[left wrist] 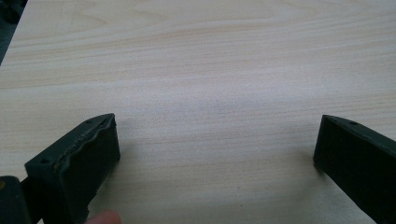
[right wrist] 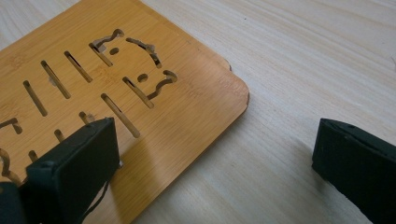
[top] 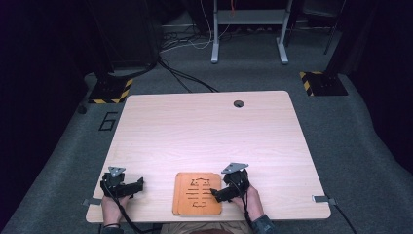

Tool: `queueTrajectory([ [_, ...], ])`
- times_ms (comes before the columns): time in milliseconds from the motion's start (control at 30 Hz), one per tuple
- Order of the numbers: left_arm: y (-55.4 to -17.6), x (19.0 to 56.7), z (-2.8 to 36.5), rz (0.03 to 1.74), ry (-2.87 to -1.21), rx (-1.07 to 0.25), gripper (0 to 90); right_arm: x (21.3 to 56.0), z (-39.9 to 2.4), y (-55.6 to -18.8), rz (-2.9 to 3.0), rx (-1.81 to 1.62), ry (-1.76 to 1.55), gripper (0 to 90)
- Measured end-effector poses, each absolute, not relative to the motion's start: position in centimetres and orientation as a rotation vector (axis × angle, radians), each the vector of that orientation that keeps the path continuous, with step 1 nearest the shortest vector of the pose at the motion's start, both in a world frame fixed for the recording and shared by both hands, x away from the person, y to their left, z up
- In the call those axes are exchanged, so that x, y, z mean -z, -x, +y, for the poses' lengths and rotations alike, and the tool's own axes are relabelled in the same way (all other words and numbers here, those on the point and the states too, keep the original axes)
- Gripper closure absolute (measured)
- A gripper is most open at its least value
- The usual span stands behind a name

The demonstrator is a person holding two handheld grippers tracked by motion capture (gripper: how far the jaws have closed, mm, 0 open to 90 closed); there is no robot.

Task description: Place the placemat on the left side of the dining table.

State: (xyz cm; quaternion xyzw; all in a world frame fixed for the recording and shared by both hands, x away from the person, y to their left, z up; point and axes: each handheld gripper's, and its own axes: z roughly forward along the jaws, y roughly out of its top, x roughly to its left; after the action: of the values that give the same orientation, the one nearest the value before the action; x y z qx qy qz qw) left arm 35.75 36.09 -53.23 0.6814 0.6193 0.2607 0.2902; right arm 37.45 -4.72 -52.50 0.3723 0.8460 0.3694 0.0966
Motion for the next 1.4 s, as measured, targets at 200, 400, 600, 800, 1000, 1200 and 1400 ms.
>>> queueTrajectory([
  [200,-35.8,53.2,36.1,1.651,-1.816,-0.696,0.1,52.5,-5.1,-37.3,2.504,-1.091,-1.109,0.0],
  [400,-35.8,53.2,36.1,1.652,-1.819,-0.694,0.1,52.5,-5.3,-37.4,2.504,-1.092,-1.099,0.0],
  [600,-35.7,53.2,36.1,1.653,-1.818,-0.693,0.1,52.5,-5.5,-37.3,2.502,-1.089,-1.115,0.0],
  [800,-35.8,53.2,36.1,1.653,-1.819,-0.696,0.1,52.5,-5.7,-37.4,2.503,-1.088,-1.103,0.0],
  [1000,-35.8,53.2,36.1,1.652,-1.819,-0.696,0.0,52.5,-6.2,-37.5,2.49,-1.052,-1.113,0.0],
  [1200,-35.8,53.2,36.1,1.652,-1.822,-0.691,0.0,52.5,-6.2,-37.4,2.485,-1.053,-1.115,0.0],
  [1400,-35.5,52.6,35.2,1.629,-1.793,-0.658,0.7,52.5,-6.2,-37.4,2.483,-1.054,-1.118,0.0],
])
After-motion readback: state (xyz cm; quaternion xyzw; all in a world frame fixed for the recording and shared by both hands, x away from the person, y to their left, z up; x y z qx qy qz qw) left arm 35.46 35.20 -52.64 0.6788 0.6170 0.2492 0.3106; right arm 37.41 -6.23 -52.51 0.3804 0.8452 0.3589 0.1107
